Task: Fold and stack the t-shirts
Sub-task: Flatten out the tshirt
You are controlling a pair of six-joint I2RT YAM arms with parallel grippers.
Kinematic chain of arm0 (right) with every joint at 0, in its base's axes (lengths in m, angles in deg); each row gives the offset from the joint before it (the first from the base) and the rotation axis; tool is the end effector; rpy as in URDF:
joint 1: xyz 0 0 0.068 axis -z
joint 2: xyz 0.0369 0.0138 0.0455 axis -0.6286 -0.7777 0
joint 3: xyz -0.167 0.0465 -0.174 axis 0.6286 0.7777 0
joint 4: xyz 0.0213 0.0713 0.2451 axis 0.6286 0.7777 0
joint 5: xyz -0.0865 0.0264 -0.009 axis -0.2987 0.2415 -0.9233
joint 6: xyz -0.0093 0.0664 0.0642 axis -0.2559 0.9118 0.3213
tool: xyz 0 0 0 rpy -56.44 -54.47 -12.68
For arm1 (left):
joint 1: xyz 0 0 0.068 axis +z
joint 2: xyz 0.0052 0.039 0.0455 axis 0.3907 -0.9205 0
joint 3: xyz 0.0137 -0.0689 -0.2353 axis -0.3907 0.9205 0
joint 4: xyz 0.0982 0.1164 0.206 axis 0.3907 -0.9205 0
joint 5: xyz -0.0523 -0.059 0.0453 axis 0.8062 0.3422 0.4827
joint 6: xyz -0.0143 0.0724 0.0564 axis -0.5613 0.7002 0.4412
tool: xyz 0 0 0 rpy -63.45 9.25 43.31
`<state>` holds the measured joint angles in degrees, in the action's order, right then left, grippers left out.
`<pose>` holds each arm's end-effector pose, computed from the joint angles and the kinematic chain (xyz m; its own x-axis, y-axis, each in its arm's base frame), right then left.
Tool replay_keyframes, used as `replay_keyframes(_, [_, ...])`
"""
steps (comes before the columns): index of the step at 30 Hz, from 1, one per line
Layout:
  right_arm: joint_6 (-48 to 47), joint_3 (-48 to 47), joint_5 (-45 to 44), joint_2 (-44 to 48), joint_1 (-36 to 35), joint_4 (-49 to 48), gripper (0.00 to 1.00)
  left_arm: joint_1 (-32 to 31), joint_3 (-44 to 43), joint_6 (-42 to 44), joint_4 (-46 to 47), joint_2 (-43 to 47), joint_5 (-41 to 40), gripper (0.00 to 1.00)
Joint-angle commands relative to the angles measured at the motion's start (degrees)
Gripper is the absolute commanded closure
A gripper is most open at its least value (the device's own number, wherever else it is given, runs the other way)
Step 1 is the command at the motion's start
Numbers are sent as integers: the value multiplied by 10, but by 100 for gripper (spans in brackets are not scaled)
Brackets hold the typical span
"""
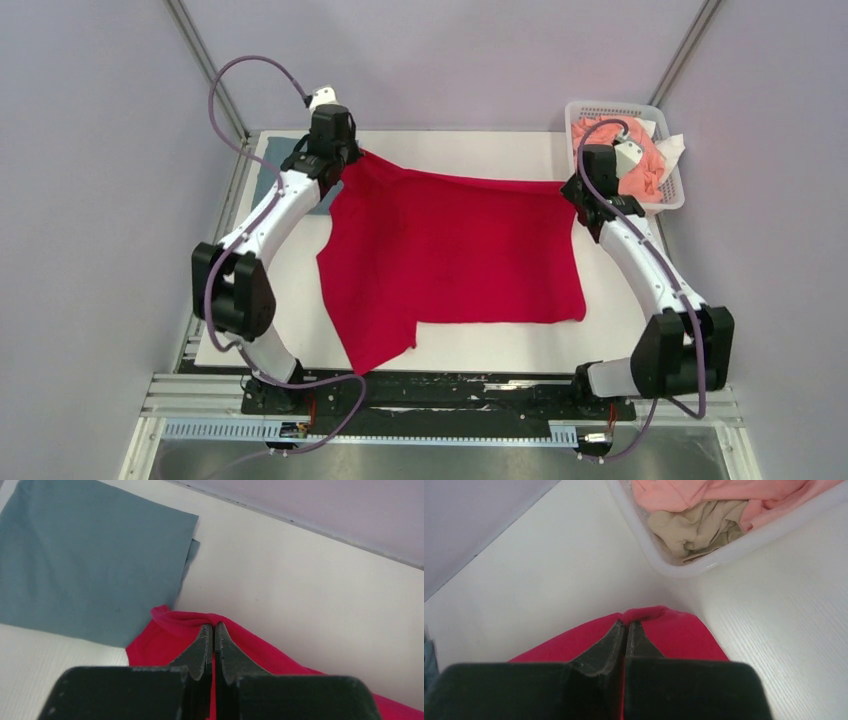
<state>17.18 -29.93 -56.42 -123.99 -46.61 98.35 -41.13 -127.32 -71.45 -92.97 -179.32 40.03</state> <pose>0.3361 0.0121 0.2671 -0.3519 0.4858 -0.8001 0.4879 0.8246 0.2862 0.4029 -0.1022 0.3015 -0.3696 -0.3530 -0.8595 -0.1959 0.9338 -0.2993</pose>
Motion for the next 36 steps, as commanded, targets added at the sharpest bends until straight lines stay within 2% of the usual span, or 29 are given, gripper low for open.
replay_keyframes(1, [1, -38, 30, -65, 23, -75, 100, 25, -83, 4, 17, -88, 33, 100])
replay_keyframes(12, [-30, -147, 42, -245, 37, -117, 98, 44, -258, 30, 11, -275, 81, 98])
replay_keyframes(17, [-18, -163, 5, -290, 36, -156, 96, 44, -319, 17, 39, -366, 97, 87])
replay_keyframes(20, [-19, -180, 7, -323, 36, -188, 92, 46, -394, -5, 41, -442, 125, 82])
replay_keyframes(21, [-24, -197, 9, -334, 36, -190, 88, 47, -436, -12, 38, -457, 129, 79])
replay_keyframes(23, [-38, -218, 14, -348, 35, -190, 80, 48, -501, -11, 24, -500, 145, 53])
replay_keyframes(24, [-44, -223, 21, -349, 35, -190, 71, 48, -518, -11, 12, -518, 147, 18])
replay_keyframes(25, [-48, -225, 29, -346, 34, -190, 60, 48, -536, -10, 10, -522, 148, 9])
replay_keyframes(26, [-53, -225, 34, -343, 32, -192, 56, 48, -537, -10, 14, -519, 150, 2])
replay_keyframes(29, [-74, -222, 57, -328, 23, -195, 47, 48, -489, -11, 41, -484, 168, 0])
replay_keyframes(33, [-93, -195, 98, -295, 3, -196, 25, 47, -415, -26, 63, -422, 216, 0])
replay_keyframes(36, [-84, -153, 140, -265, -8, -193, 1, 47, -371, -51, 47, -386, 254, 0])
